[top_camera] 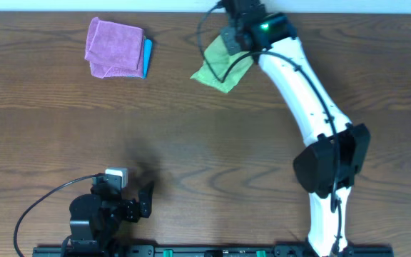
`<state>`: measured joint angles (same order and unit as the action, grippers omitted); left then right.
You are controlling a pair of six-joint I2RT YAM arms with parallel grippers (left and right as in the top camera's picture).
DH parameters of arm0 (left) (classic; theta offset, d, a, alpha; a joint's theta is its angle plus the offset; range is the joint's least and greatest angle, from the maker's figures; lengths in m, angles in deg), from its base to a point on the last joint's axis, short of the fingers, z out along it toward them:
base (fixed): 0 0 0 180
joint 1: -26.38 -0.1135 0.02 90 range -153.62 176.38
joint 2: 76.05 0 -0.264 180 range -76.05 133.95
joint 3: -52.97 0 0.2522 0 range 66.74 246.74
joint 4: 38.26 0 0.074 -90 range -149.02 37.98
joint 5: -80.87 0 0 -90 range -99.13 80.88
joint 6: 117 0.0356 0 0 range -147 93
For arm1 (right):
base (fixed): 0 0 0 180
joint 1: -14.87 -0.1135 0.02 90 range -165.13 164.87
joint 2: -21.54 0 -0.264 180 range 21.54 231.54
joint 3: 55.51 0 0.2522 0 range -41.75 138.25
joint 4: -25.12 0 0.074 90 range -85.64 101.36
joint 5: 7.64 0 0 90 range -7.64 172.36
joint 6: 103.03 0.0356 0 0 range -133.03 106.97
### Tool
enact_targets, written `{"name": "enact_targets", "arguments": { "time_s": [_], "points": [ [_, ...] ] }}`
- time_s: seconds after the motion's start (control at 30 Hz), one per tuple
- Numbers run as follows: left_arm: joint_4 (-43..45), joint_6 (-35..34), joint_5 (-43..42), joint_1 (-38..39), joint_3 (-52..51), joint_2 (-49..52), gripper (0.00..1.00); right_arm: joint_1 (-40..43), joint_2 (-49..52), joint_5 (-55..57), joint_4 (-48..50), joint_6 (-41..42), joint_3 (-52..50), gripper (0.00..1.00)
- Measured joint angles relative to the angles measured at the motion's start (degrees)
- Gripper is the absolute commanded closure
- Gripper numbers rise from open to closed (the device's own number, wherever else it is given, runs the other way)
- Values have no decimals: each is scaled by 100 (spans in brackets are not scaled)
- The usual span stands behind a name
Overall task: Fold the cloth
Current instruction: 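Drag the green cloth up and right, laying it flat on the table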
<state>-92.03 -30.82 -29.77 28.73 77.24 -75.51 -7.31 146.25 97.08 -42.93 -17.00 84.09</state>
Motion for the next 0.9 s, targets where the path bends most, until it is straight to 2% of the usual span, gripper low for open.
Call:
{"name": "enact_targets", "arguments": {
  "time_s": [0.27, 0.37, 0.57, 0.77, 0.9],
  "points": [
    [90, -1445, -35, 0, -2, 0, 5, 772, 0, 48, -1019, 76, 0, 99],
    [315, -1766, -168, 0, -24, 0, 5, 1012, 0, -96, -1410, 254, 0, 89],
    [581, -2122, -297, 0, -20, 188, 4, 1440, -2, -597, -1952, 612, -190, 77],
    [560, -2452, -321, 0, 518, 1506, 4, 1698, -2, -780, -2133, 859, -481, 73],
    [535, -2446, -361, 11, 1392, 2959, 4, 1801, -2, -848, -2138, 990, -498, 73]
  ]
}}
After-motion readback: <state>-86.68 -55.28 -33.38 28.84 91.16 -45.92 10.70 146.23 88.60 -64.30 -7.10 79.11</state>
